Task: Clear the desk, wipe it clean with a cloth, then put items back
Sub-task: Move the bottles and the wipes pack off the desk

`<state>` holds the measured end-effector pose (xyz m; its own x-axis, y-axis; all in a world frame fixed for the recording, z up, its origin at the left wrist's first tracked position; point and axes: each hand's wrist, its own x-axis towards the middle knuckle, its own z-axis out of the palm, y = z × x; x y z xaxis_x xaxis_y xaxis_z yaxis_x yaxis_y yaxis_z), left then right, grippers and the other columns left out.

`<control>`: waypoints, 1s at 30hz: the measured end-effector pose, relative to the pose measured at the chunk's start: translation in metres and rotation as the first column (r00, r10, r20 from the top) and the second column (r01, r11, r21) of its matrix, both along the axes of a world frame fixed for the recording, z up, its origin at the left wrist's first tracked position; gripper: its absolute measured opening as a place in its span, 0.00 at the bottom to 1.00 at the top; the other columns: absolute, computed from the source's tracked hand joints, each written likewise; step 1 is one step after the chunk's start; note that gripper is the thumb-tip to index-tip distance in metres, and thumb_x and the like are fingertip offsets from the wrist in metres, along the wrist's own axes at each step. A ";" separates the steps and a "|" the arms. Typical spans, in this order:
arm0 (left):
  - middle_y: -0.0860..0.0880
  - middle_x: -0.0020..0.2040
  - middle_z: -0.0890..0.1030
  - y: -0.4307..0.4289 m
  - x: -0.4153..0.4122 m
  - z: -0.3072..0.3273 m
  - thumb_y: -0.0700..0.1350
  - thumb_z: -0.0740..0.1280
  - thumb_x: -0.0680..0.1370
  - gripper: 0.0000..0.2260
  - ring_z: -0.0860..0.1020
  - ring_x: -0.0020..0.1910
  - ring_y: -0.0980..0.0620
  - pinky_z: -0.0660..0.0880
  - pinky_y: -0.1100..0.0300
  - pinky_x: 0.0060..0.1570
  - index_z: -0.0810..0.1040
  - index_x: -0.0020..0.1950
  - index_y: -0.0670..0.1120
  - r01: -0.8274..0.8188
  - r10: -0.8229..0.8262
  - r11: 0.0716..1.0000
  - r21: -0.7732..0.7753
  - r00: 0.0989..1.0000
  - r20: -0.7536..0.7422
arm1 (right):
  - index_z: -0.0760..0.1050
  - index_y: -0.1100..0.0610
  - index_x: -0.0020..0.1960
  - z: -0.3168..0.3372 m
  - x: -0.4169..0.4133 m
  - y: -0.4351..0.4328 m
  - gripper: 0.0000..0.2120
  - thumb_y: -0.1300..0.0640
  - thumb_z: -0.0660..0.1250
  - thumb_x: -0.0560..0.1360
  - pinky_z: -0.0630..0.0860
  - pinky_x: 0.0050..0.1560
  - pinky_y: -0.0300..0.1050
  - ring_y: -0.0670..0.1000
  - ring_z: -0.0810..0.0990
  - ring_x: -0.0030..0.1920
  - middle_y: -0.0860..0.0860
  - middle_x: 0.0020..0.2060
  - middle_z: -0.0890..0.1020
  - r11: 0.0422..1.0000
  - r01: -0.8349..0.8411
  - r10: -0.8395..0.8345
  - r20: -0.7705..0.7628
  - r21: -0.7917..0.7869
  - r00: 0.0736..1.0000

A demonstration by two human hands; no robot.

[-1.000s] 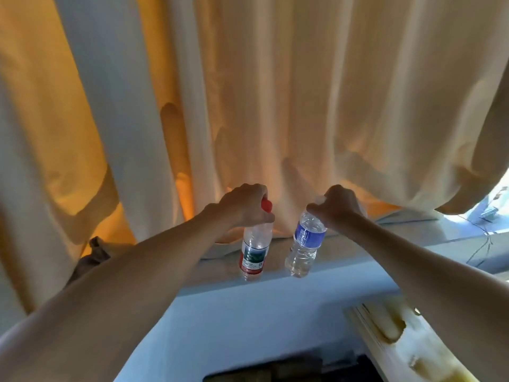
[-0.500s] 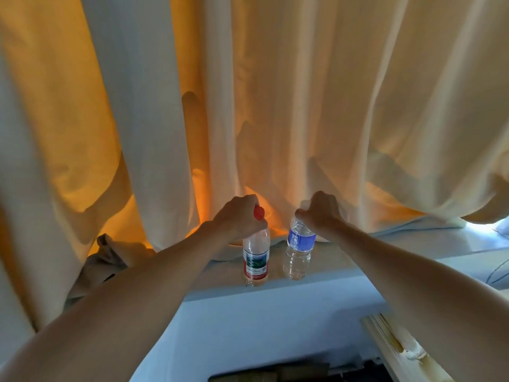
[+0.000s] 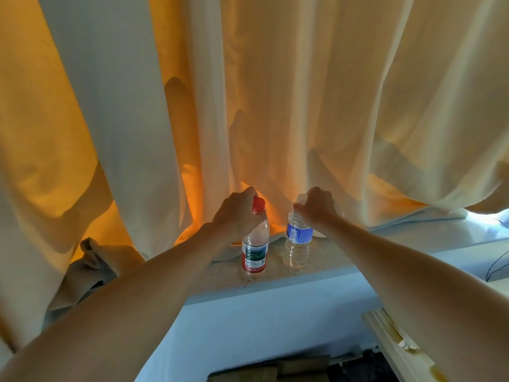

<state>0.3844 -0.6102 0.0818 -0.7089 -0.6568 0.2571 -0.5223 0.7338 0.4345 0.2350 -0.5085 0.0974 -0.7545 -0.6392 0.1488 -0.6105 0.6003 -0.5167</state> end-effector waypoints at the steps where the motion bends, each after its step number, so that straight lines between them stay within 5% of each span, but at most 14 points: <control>1: 0.47 0.65 0.78 0.000 0.000 0.000 0.52 0.70 0.78 0.22 0.77 0.61 0.46 0.74 0.59 0.56 0.69 0.68 0.47 -0.003 0.003 1.000 -0.005 1.000 0.002 | 0.71 0.57 0.41 -0.001 -0.001 -0.001 0.09 0.53 0.68 0.74 0.77 0.45 0.49 0.59 0.81 0.47 0.59 0.47 0.82 1.000 -0.005 0.005 -0.010 -0.003 1.000; 10: 0.47 0.63 0.78 -0.002 -0.004 0.003 0.52 0.70 0.78 0.22 0.78 0.59 0.47 0.77 0.54 0.56 0.68 0.68 0.48 -0.008 0.007 1.000 0.012 0.998 0.055 | 0.76 0.59 0.56 -0.006 -0.009 0.007 0.12 0.54 0.67 0.76 0.79 0.48 0.50 0.58 0.80 0.46 0.57 0.46 0.81 0.994 -0.081 0.080 0.010 0.072 0.997; 14: 0.52 0.46 0.79 0.011 -0.003 0.008 0.53 0.67 0.80 0.17 0.76 0.38 0.54 0.71 0.62 0.34 0.67 0.63 0.50 -0.129 0.128 0.986 -0.108 0.992 -0.018 | 0.72 0.60 0.62 -0.011 -0.013 0.022 0.17 0.56 0.67 0.75 0.79 0.52 0.51 0.57 0.79 0.49 0.57 0.51 0.79 0.989 -0.080 0.078 0.024 0.124 0.997; 16: 0.52 0.40 0.77 0.025 -0.004 0.011 0.52 0.64 0.81 0.09 0.75 0.35 0.53 0.68 0.61 0.31 0.68 0.56 0.50 -0.155 0.141 0.974 -0.168 0.986 -0.094 | 0.72 0.60 0.63 -0.017 -0.015 0.036 0.17 0.59 0.65 0.75 0.79 0.52 0.51 0.57 0.78 0.50 0.57 0.54 0.79 0.988 -0.072 0.070 0.017 0.139 0.997; 20: 0.49 0.38 0.78 0.062 -0.024 0.007 0.48 0.63 0.80 0.04 0.76 0.40 0.45 0.73 0.54 0.37 0.72 0.49 0.49 -0.014 -0.008 0.982 -0.188 0.993 -0.117 | 0.74 0.57 0.60 -0.030 -0.024 0.079 0.14 0.57 0.64 0.75 0.73 0.46 0.46 0.59 0.78 0.53 0.56 0.55 0.78 0.984 -0.036 0.028 0.046 0.176 0.999; 23: 0.48 0.42 0.80 0.100 -0.055 -0.006 0.47 0.63 0.78 0.03 0.76 0.43 0.44 0.71 0.55 0.38 0.74 0.49 0.49 0.103 -0.111 0.988 -0.118 0.992 -0.062 | 0.73 0.56 0.46 -0.043 -0.037 0.124 0.05 0.56 0.62 0.72 0.73 0.43 0.46 0.60 0.79 0.49 0.56 0.49 0.79 0.986 -0.011 0.000 0.064 0.168 0.998; 27: 0.49 0.40 0.80 0.170 -0.110 -0.038 0.47 0.63 0.76 0.02 0.78 0.42 0.43 0.72 0.55 0.38 0.74 0.45 0.50 0.267 -0.266 0.962 -0.063 0.964 0.016 | 0.74 0.57 0.51 -0.068 -0.062 0.214 0.08 0.57 0.61 0.73 0.74 0.42 0.46 0.60 0.79 0.47 0.55 0.48 0.78 0.973 0.117 -0.142 0.118 0.197 0.983; 30: 0.49 0.39 0.80 0.233 -0.148 -0.062 0.46 0.63 0.76 0.02 0.78 0.42 0.43 0.71 0.55 0.38 0.75 0.45 0.49 0.392 -0.389 0.920 -0.007 0.915 0.103 | 0.71 0.56 0.42 -0.094 -0.082 0.289 0.05 0.55 0.62 0.74 0.73 0.38 0.45 0.57 0.77 0.41 0.55 0.42 0.77 0.947 0.237 -0.270 0.139 0.218 0.953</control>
<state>0.2360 -0.3772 0.0202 -0.9299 -0.3164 0.1873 -0.2307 0.8987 0.3729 0.1532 -0.2195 0.0032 -0.8986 -0.4271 -0.1002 -0.3410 0.8236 -0.4532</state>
